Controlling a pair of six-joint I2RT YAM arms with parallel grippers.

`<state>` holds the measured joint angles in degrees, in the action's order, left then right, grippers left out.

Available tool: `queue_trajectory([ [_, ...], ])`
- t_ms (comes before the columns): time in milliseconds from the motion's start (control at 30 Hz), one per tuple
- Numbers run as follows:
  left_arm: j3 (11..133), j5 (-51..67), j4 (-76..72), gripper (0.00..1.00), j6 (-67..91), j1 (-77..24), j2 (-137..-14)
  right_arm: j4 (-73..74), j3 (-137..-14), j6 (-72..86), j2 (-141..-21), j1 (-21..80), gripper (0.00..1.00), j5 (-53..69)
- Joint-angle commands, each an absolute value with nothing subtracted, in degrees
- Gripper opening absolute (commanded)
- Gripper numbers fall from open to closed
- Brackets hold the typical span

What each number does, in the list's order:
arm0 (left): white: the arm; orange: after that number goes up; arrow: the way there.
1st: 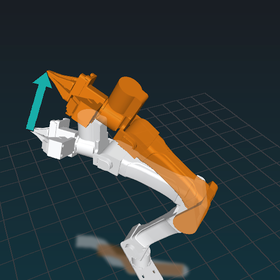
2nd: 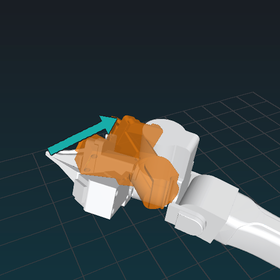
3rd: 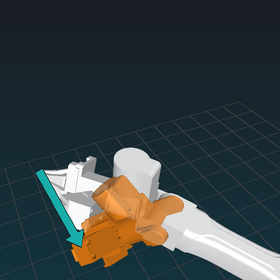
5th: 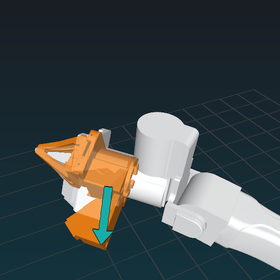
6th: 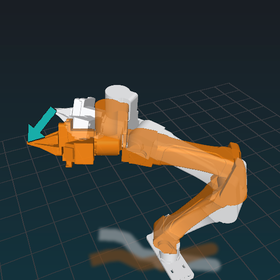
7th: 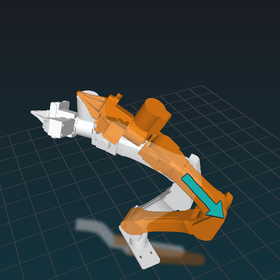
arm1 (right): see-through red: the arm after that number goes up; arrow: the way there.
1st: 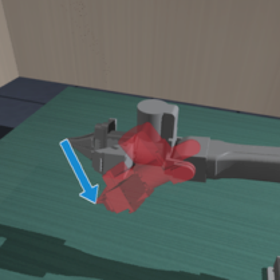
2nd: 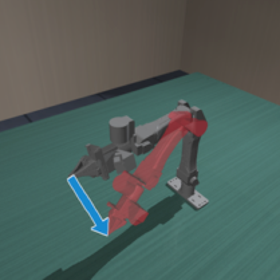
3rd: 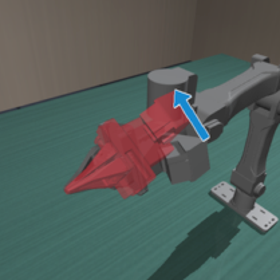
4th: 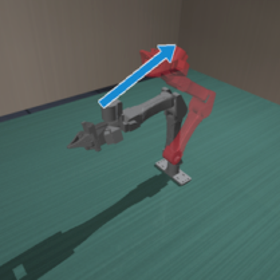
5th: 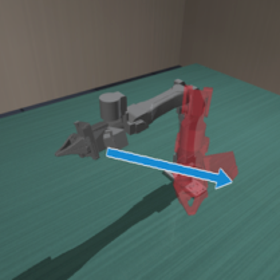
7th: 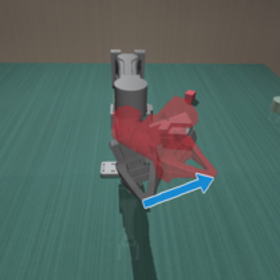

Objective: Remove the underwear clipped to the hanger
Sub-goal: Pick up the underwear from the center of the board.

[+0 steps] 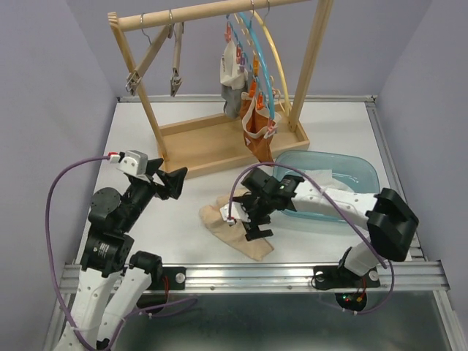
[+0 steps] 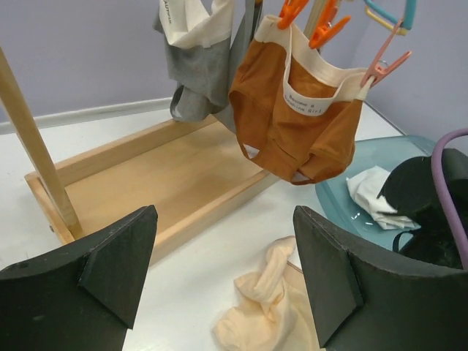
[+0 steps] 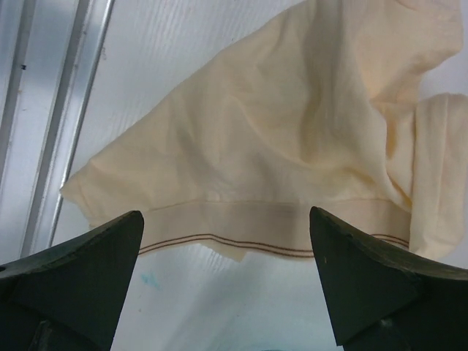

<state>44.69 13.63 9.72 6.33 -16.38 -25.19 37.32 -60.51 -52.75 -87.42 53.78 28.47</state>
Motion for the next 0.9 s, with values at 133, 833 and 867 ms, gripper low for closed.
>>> queue_trajectory([
  [133,37.3,14.5,-1.1,0.86,6.9,-16.1,-20.3,35.9,-71.5,-49.7,-99.8,60.6,1.0,17.4],
  [833,32.4,14.7,-2.4,0.86,7.3,-16.0,-17.8,39.2,-69.3,-50.2,-103.6,63.6,0.22,18.9],
  [867,32.3,14.7,-2.3,0.86,7.4,-16.0,-17.6,40.2,-69.4,-50.6,-103.1,63.6,0.18,19.2],
])
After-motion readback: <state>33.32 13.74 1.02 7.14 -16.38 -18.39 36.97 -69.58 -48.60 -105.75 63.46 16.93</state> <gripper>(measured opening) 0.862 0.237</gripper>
